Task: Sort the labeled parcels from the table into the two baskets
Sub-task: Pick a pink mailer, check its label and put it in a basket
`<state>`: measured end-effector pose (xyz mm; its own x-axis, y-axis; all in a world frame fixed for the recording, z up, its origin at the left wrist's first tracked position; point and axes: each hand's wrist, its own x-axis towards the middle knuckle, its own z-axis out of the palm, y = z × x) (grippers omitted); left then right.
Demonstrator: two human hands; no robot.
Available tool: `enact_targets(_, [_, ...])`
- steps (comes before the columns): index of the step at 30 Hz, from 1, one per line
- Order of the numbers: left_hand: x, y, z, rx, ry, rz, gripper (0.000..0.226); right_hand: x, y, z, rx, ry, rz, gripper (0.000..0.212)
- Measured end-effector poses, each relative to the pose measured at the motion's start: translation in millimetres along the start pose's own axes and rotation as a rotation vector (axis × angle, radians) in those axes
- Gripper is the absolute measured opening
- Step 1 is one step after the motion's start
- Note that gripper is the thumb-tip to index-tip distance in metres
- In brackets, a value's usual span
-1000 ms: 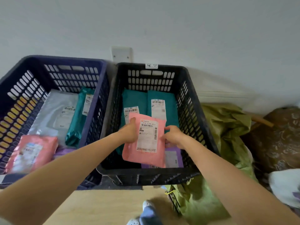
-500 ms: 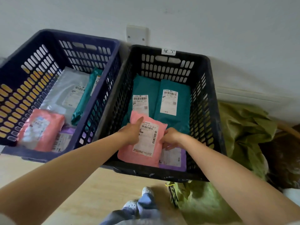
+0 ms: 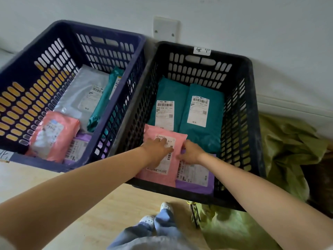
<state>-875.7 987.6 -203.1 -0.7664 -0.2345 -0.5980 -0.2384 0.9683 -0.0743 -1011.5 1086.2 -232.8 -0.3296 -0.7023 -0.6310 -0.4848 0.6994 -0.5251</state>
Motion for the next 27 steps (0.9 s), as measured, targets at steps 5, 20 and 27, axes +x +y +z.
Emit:
enact_targets(5, [-4.1,5.1,-4.5,0.241,-0.023,0.159,0.075,-5.2,3.7,-23.1,-0.366,0.180,-0.143,0.048])
enact_targets(20, [-1.0,13.4,3.6,0.254,-0.317,0.200,0.070,17.0,27.5,-11.8,-0.769,0.028,-0.392,0.063])
enact_targets(27, [-2.8,11.8,2.3,0.229,-0.451,0.116,0.070,23.1,28.6,-5.6,-0.820,-0.099,-0.327,0.069])
